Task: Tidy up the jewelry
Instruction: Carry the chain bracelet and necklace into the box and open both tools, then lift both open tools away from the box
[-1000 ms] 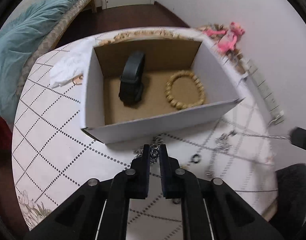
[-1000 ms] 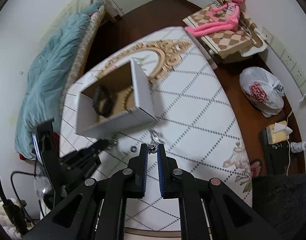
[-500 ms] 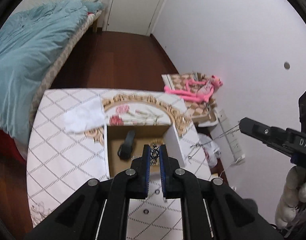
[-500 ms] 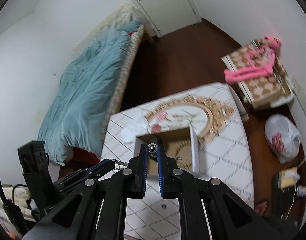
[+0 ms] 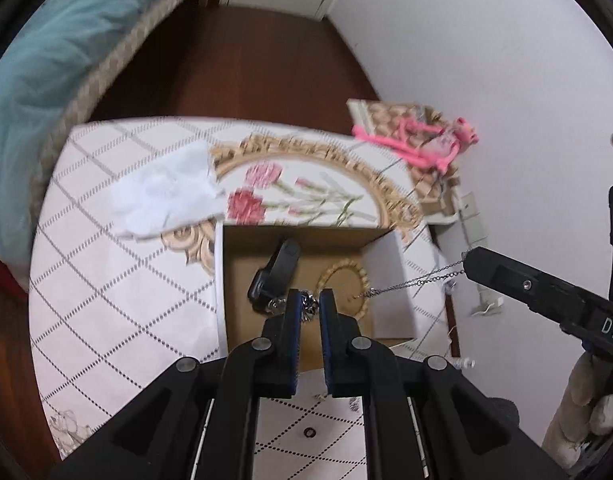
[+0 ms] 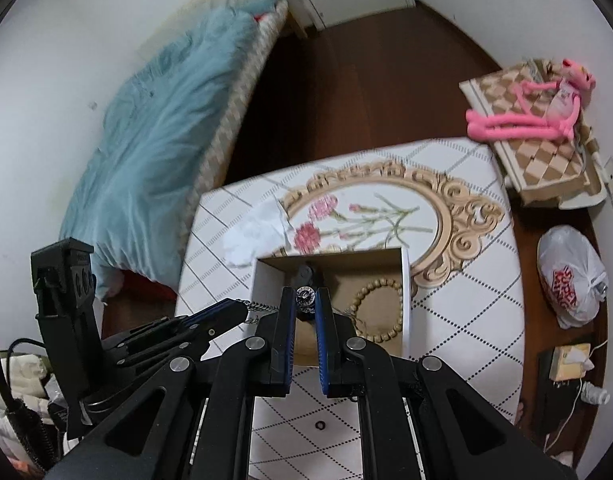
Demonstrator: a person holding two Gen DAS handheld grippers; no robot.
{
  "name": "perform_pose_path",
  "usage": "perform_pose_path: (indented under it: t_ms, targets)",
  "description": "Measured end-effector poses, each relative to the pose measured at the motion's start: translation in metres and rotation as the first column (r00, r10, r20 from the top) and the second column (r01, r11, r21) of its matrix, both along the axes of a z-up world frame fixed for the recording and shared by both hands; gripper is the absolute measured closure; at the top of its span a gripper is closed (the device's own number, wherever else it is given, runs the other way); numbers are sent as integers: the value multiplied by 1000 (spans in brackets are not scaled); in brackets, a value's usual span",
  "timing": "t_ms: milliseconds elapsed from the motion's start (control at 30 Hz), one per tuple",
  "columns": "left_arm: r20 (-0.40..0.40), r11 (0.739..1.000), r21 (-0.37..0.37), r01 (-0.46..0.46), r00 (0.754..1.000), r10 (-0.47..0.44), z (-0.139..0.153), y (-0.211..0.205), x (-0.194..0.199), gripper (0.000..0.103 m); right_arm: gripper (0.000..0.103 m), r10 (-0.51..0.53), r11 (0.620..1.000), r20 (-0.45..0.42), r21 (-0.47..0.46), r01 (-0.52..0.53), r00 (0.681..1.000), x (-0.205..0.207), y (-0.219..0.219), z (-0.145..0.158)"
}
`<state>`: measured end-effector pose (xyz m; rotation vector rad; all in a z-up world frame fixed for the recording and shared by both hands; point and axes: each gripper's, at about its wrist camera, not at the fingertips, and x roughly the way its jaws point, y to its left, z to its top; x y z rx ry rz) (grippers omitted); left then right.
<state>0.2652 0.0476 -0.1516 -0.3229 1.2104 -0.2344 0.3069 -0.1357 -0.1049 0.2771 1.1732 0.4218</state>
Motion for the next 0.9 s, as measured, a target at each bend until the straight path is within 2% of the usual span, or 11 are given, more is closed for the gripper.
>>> perform_pose_path:
  t_ms: [200, 267, 333, 367, 433, 500, 567, 667, 733, 800, 900]
  targets:
    - [-50, 997, 59, -47, 998, 50, -8, 0, 4, 95, 93, 10, 998, -66, -60, -14, 998, 17, 5, -31]
    - [-38, 993, 106, -55, 997, 60, -6, 0, 5, 84, 92, 18, 996, -100, -81, -26, 995, 23, 8, -40]
    - [-18, 984, 161, -75, 997, 79, -3, 2, 6, 29, 92, 25, 994, -135, -102, -39, 990, 29, 11, -48]
    - [2, 979, 182, -94, 995, 95, -1, 4, 5, 21, 91, 25, 993, -147, -107, -41, 989, 31, 11, -52]
    - [24, 976, 188, -114, 993, 111, 2, 9, 4, 19, 76, 24, 991, -159, -123, -44, 987, 32, 10, -56]
    - [25, 966, 225, -124, 992, 121, 2, 12, 5, 17, 47, 25, 992, -166, -118, -45, 986, 31, 9, -58]
    - [31, 953, 270, -135, 991, 131, 1, 14, 4, 5, 45, 21, 989, -155, -141, -43, 988, 30, 8, -57]
    - [57, 939, 307, -158, 987, 148, 0, 16, 0, 2, 45, 11, 977, -123, -212, -37, 992, 24, 7, -55]
    - [57, 932, 323, -165, 986, 155, -3, 16, -3, 1, 32, 1, 963, -95, -269, -27, 995, 21, 7, -55]
    - [57, 923, 346, -170, 985, 160, -7, 15, -6, 1, 8, -19, 938, -65, -348, -5, 998, 13, 6, -58]
    - [51, 917, 361, -172, 985, 165, -12, 13, -11, 1, 8, -40, 907, -46, -421, 17, 998, 4, 3, -66]
